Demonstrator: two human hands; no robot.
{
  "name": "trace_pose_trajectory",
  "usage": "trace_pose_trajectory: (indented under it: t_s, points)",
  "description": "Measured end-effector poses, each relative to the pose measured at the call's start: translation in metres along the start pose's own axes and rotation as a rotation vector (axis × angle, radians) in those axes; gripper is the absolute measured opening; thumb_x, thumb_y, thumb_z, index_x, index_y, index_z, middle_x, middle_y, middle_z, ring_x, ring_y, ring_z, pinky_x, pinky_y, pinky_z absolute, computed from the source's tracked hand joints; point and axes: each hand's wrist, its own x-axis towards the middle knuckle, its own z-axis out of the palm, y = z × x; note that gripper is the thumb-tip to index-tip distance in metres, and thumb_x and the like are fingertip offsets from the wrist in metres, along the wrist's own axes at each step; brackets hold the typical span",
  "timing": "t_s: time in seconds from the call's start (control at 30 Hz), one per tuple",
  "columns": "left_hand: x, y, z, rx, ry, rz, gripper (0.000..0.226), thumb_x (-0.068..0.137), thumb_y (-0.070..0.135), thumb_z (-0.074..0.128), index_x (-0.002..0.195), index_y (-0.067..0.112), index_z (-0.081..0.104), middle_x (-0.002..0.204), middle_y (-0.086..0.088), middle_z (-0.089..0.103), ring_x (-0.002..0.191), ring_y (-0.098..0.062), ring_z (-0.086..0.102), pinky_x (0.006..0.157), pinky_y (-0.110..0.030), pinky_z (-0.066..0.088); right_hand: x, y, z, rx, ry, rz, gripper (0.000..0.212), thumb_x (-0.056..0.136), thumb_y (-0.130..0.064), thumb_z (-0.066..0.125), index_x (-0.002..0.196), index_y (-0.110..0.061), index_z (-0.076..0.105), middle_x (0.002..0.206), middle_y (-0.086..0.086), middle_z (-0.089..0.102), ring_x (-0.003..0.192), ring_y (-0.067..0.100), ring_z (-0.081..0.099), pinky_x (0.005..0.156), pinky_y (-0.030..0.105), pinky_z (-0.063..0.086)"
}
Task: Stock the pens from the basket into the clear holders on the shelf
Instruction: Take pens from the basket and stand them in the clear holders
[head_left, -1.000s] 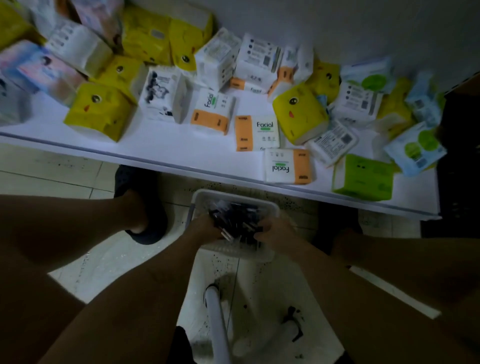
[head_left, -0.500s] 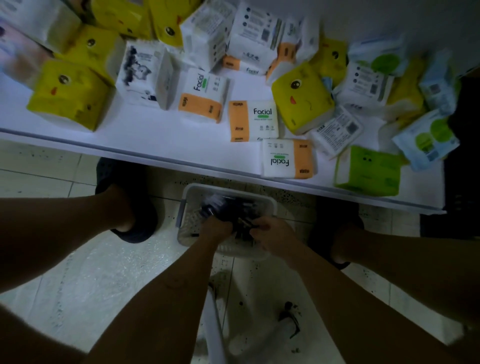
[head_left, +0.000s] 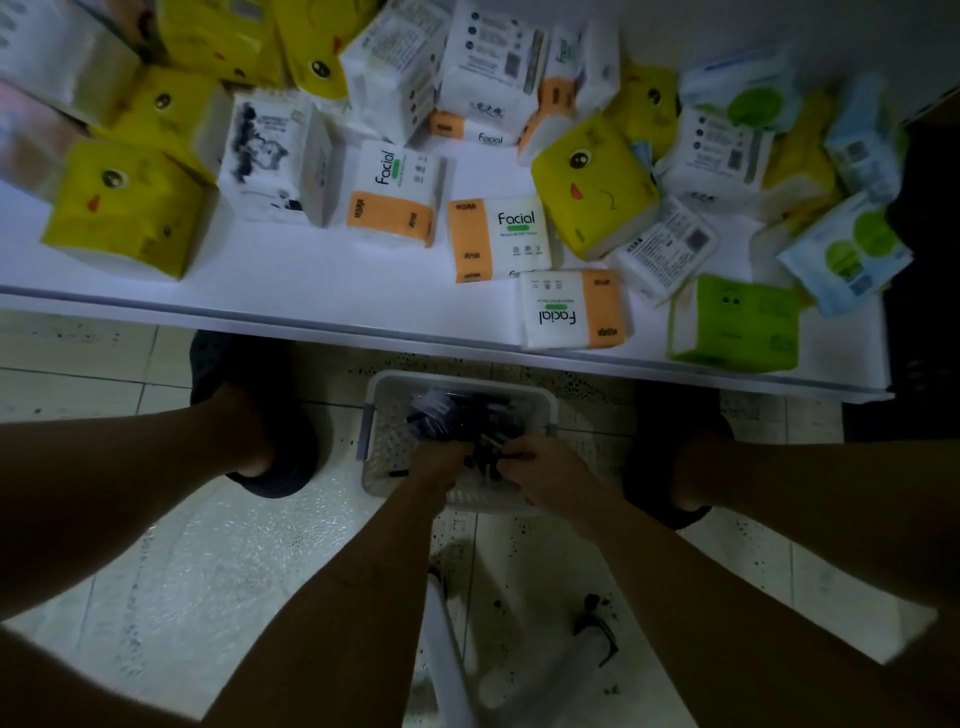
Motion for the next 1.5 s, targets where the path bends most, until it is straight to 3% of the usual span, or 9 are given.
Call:
trace_pose_trajectory:
  t_s: [0.07, 0.23, 0.3, 0.5, 0.6, 0.73, 0.93, 1.27, 1.5]
  points:
    - [0.001, -0.003, 0.003, -0.039, 0.028, 0.013, 0.010, 0.088, 0.003, 0.058, 0.092, 0.012, 0.058, 0.097, -0.011, 0.061, 0.086, -0.020, 0.057, 0.074, -0.031, 0.050, 0.003, -0.002, 0.003, -0.023, -0.002, -0.019, 0.028, 0.095, -0.015, 0.056, 0.119, -0.001, 0.060, 0.096, 0.013, 0.059, 0.081, 0.022, 0.054, 0.068, 0.029, 0.042]
    - [-0.009, -0.012, -0.003, 0.038, 0.138, 0.064, 0.015, 0.085, -0.001, 0.060, 0.071, 0.006, 0.058, 0.071, -0.012, 0.058, 0.060, -0.019, 0.053, 0.051, -0.026, 0.045, 0.017, 0.001, 0.015, -0.098, -0.004, -0.036, 0.025, 0.092, -0.013, 0.058, 0.110, 0.004, 0.065, 0.106, 0.021, 0.065, 0.092, 0.032, 0.061, 0.076, 0.033, 0.048]
    - [-0.016, -0.013, -0.011, 0.134, 0.153, 0.111, 0.023, 0.088, 0.000, 0.056, 0.067, 0.007, 0.058, 0.069, -0.013, 0.058, 0.060, -0.021, 0.054, 0.056, -0.028, 0.046, 0.025, 0.006, 0.021, -0.163, -0.027, -0.040, 0.026, 0.093, -0.013, 0.057, 0.108, 0.006, 0.066, 0.110, 0.018, 0.065, 0.092, 0.027, 0.058, 0.078, 0.029, 0.043]
    - [-0.044, -0.001, -0.035, 0.220, 0.138, 0.128, 0.019, 0.092, -0.001, 0.049, 0.104, 0.006, 0.061, 0.099, -0.011, 0.063, 0.072, -0.015, 0.058, 0.056, -0.022, 0.048, 0.042, 0.022, 0.043, -0.447, -0.144, -0.086, 0.028, 0.094, -0.006, 0.046, 0.116, -0.001, 0.063, 0.119, 0.017, 0.060, 0.106, 0.028, 0.056, 0.090, 0.032, 0.048]
    - [-0.062, 0.000, -0.038, 0.199, 0.139, 0.147, 0.014, 0.091, 0.001, 0.050, 0.097, 0.009, 0.060, 0.096, -0.011, 0.063, 0.071, -0.017, 0.059, 0.057, -0.024, 0.049, 0.051, 0.025, 0.059, -0.586, -0.186, -0.135, 0.038, 0.093, -0.005, 0.046, 0.129, -0.008, 0.056, 0.134, 0.011, 0.050, 0.118, 0.031, 0.050, 0.096, 0.029, 0.045]
    - [-0.075, -0.004, -0.051, 0.231, 0.141, 0.213, 0.006, 0.091, 0.018, 0.060, 0.092, 0.012, 0.062, 0.089, -0.010, 0.068, 0.064, -0.017, 0.060, 0.056, -0.026, 0.047, 0.058, 0.015, 0.071, -0.807, -0.272, -0.143, 0.044, 0.098, -0.015, 0.039, 0.142, -0.017, 0.043, 0.143, 0.010, 0.033, 0.128, 0.032, 0.038, 0.106, 0.043, 0.039]
    - [-0.082, -0.011, -0.070, 0.095, 0.185, 0.133, 0.023, 0.080, 0.004, 0.069, 0.102, 0.007, 0.063, 0.092, -0.012, 0.066, 0.058, -0.014, 0.055, 0.042, -0.017, 0.040, 0.071, 0.005, 0.074, -1.035, -0.373, -0.074, 0.048, 0.099, -0.025, 0.040, 0.145, -0.015, 0.036, 0.146, 0.010, 0.030, 0.132, 0.035, 0.032, 0.110, 0.050, 0.033]
    - [-0.080, 0.009, -0.072, -0.156, 0.102, 0.167, 0.039, 0.090, -0.010, 0.040, 0.117, 0.017, 0.050, 0.088, -0.008, 0.066, 0.067, -0.016, 0.055, 0.062, -0.028, 0.048, 0.081, 0.006, 0.086, -1.230, -0.318, -0.095, 0.055, 0.093, -0.021, 0.046, 0.146, -0.012, 0.036, 0.148, 0.010, 0.029, 0.130, 0.034, 0.035, 0.108, 0.047, 0.032]
    - [-0.074, -0.001, -0.079, -0.112, 0.177, 0.119, 0.025, 0.097, 0.012, 0.043, 0.119, 0.013, 0.056, 0.087, -0.008, 0.063, 0.062, -0.014, 0.044, 0.051, -0.024, 0.035, 0.080, -0.004, 0.090, -1.322, -0.346, -0.070, 0.057, 0.092, -0.019, 0.052, 0.147, -0.013, 0.037, 0.150, 0.010, 0.026, 0.135, 0.034, 0.028, 0.112, 0.047, 0.028]
